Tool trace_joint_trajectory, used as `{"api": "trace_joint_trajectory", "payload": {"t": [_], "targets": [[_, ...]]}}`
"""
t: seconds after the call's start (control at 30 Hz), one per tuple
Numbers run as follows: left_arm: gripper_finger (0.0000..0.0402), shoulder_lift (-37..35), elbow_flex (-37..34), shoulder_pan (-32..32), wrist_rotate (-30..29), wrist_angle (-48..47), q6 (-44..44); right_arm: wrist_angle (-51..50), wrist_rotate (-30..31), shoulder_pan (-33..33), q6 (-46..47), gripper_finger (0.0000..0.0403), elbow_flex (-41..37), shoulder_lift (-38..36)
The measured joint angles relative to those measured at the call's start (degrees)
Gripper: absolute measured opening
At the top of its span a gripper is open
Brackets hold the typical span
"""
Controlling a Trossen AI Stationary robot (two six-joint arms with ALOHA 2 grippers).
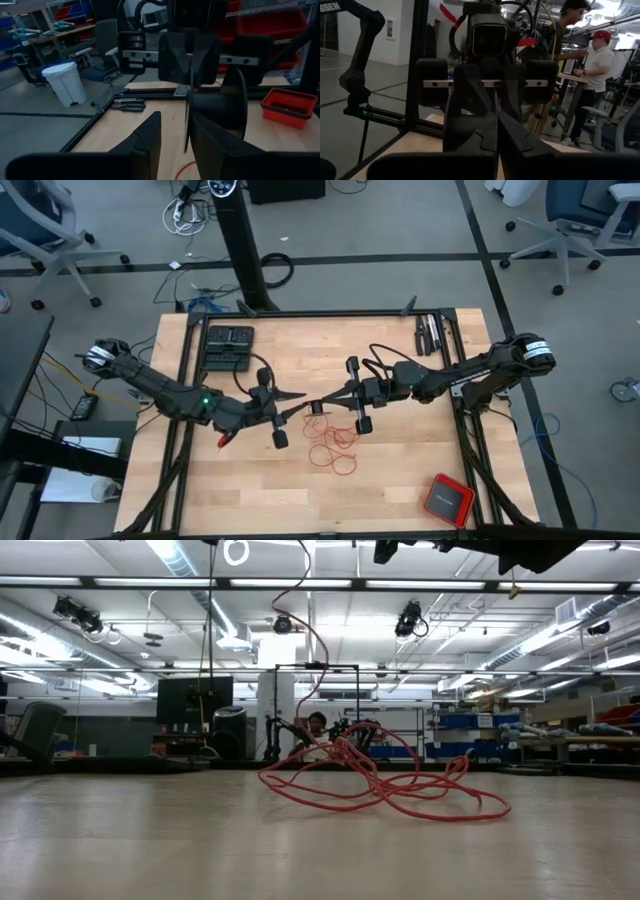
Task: Coil cords
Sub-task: Uncoil the red wire from the spool, then coil the red wire onto the spool
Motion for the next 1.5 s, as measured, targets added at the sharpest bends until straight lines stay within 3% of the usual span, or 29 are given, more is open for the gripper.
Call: {"api": "trace_joint_trajectory", "payload": {"t": [0.17, 0.33, 0.43, 0.6, 0.83, 0.93, 1.17, 1.5], "targets": [[0.0098, 0.2, 0.0, 1.5, 5.0, 0.5, 0.1, -0.2, -0.2, 0.0, 0.0, 0.0000, 0.0, 0.0], [0.0018, 1.8, 0.0, 2.4, 7.8, 0.5, 1.3, -0.7, -0.2, 0.0, 0.8, 0.0002, 0.0, 0.0], [0.0005, 2.1, 0.0, 2.7, 7.6, 0.1, 1.3, -0.5, 0.1, 0.0, 2.7, 0.0014, 0.0, 0.0], [0.0002, 0.8, 0.0, 1.7, 3.5, -3.2, 1.2, -4.9, 4.3, 0.2, 5.1, 0.0060, 0.0, -2.4], [0.0001, -0.4, 0.0, -1.2, -6.6, -7.5, 1.9, -19.8, 15.2, 1.6, 11.0, 0.0111, 0.1, -9.2], [0.0001, -0.6, 0.0, -1.4, -6.9, -5.9, 3.9, -21.8, 16.9, 2.6, 13.6, 0.0112, 0.0, -5.8], [0.0000, -0.5, 0.0, -1.0, -6.9, -3.6, 4.4, -11.7, 17.8, 3.6, 13.0, 0.0108, 0.0, 5.9], [0.0000, -0.5, 0.0, -1.0, -6.8, -3.1, 5.6, -11.0, 10.1, 2.7, 18.2, 0.0107, 0.0, 11.3]]}}
